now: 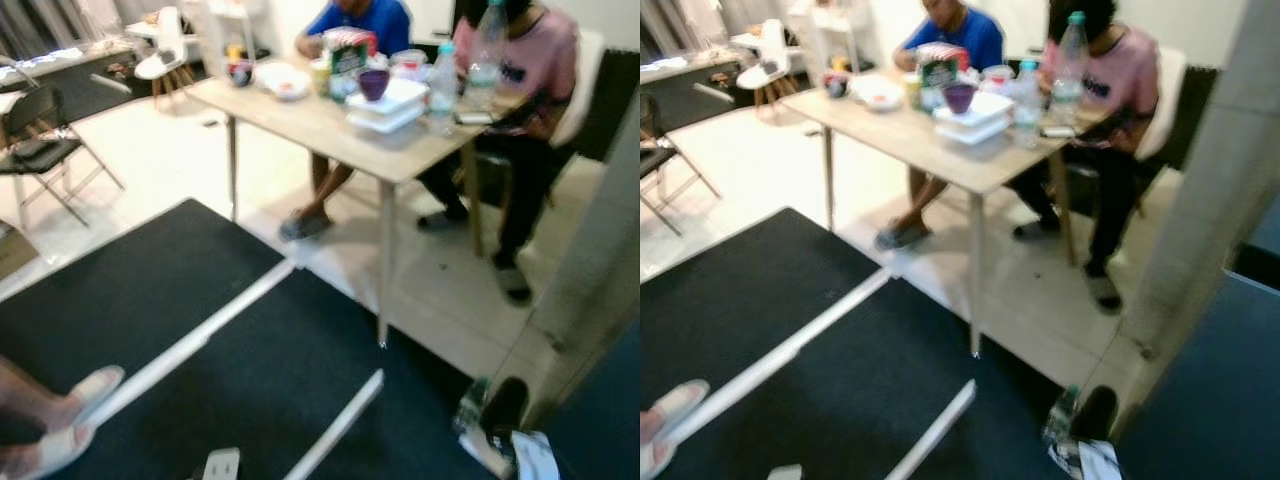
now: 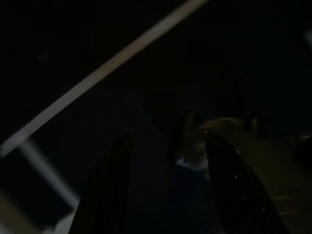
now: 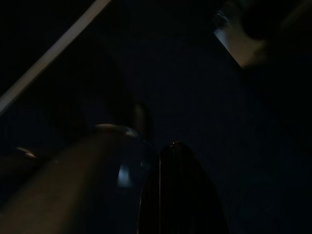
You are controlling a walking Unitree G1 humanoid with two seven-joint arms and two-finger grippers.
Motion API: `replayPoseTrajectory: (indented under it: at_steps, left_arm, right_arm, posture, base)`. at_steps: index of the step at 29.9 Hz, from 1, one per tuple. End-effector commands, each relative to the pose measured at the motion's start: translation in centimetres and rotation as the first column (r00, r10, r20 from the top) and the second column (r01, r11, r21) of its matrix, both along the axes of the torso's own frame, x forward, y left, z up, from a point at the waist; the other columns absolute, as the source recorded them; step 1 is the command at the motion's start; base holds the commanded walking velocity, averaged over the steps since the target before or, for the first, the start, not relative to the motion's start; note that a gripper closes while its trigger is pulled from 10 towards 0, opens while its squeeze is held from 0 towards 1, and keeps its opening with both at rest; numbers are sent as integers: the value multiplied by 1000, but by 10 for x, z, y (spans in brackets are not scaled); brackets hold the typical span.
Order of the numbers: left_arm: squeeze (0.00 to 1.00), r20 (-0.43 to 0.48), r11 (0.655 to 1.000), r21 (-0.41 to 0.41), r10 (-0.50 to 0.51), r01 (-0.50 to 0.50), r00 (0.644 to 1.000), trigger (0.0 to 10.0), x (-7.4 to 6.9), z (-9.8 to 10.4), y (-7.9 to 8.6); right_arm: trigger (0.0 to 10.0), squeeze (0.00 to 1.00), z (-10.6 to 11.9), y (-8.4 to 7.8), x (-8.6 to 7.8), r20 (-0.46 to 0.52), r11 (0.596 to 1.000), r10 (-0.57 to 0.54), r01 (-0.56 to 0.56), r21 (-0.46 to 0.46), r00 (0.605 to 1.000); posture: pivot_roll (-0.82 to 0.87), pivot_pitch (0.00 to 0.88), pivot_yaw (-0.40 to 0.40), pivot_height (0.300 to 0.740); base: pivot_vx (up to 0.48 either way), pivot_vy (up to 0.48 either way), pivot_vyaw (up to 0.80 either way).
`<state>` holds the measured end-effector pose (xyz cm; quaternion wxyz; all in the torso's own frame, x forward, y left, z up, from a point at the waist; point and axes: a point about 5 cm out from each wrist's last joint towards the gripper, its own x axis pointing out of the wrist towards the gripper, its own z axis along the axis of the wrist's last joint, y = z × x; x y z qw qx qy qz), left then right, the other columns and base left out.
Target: Restocking fridge
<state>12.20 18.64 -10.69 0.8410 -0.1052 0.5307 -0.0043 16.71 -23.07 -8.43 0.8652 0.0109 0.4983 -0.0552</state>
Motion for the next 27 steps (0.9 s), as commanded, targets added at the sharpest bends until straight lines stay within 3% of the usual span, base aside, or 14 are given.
replayPoseTrajectory:
  at_steps: [1, 3, 14, 27]
  left_arm:
    - [0, 7, 1000, -4, 3, -3, 1000, 10000, 3, 1, -2]
    - [0, 5, 1000, -3, 2, -2, 1000, 10000, 2, 0, -2]
    - [0, 5, 1000, -27, 9, -9, 1000, 10000, 2, 0, -4]
    - [0, 4, 1000, -23, -18, 18, 1000, 10000, 2, 0, -4]
  right_arm:
    - [10000, 0, -2, -3, -7, -26, 1000, -4, 4, -9, 1000]
    - [10000, 0, -2, -3, -7, -25, 1000, -6, 6, -10, 1000]
    - [10000, 0, -4, -5, -10, -43, 1000, -21, 20, -24, 999]
    - [10000, 0, -4, -4, -10, -45, 1000, -5, 4, -23, 999]
  posture:
    - [-6, 0, 64, 740]
    - [-7, 0, 63, 740]
    - [-6, 0, 54, 740]
    - [-5, 0, 52, 740]
  base:
    - [0, 0, 775]
    - [0, 0, 775]
    - [0, 0, 0]
    - [331, 0, 0]
